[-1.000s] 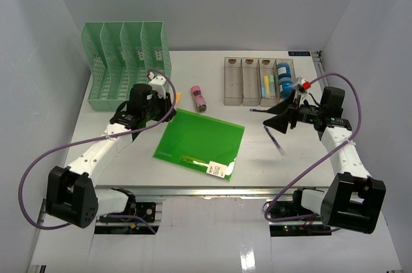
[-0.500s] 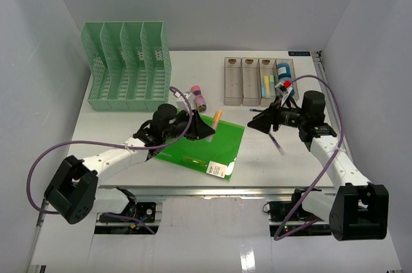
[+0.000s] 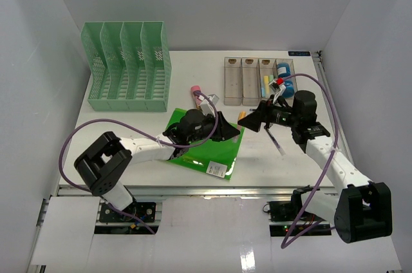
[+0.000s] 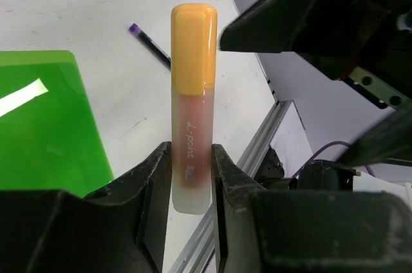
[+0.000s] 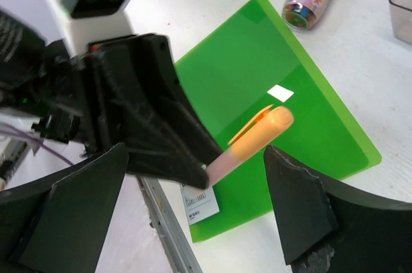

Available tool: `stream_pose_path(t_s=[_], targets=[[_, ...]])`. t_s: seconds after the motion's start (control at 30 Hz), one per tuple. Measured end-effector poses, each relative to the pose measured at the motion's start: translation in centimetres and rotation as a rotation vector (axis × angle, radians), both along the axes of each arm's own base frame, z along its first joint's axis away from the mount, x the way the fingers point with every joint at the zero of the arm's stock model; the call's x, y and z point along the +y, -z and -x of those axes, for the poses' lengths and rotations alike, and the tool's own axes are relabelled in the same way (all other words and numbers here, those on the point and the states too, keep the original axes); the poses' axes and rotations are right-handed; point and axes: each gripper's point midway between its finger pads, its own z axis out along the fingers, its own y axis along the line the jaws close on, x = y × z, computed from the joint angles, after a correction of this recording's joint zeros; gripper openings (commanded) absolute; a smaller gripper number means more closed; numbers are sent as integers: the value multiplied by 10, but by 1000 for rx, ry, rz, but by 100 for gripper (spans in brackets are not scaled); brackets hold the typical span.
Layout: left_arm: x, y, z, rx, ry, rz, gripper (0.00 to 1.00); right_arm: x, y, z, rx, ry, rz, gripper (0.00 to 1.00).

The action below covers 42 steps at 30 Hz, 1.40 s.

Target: Organize the desk

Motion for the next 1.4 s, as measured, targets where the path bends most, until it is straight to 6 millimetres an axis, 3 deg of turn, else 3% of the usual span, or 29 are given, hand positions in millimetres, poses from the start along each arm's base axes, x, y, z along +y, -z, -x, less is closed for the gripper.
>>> stream_pose_path(t_s=[0.17, 0.33, 0.6, 0.8, 0.9, 0.97, 1.07, 1.13, 1.23, 1.4], targets=[[-13, -19, 0, -35, 11, 39, 12, -3, 21, -16, 80, 102, 39, 89], [-15, -25, 0, -47, 8, 55, 12, -9, 19, -24, 66, 173, 56, 84], [-22, -31, 4, -53, 14, 88, 13, -7, 19, -27, 69, 205, 61, 50], [-26, -19, 4, -31, 14, 73, 18, 0, 26, -25, 89, 191, 74, 28], [-29, -19, 2, -31, 12, 72, 28, 1, 25, -23, 97, 186, 67, 16], [-30, -19, 2, -26, 11, 70, 45, 2, 24, -23, 97, 185, 66, 9], [-31, -21, 0, -20, 3, 71, 78, 2, 20, -23, 80, 183, 60, 8], [-31, -22, -1, -14, -3, 69, 91, 2, 16, -22, 61, 179, 59, 8], [-32, -21, -2, -5, -9, 51, 97, 0, 12, -22, 31, 178, 63, 8], [-20, -13, 2, -5, -15, -29, 98, -10, 8, -30, -32, 200, 94, 8]])
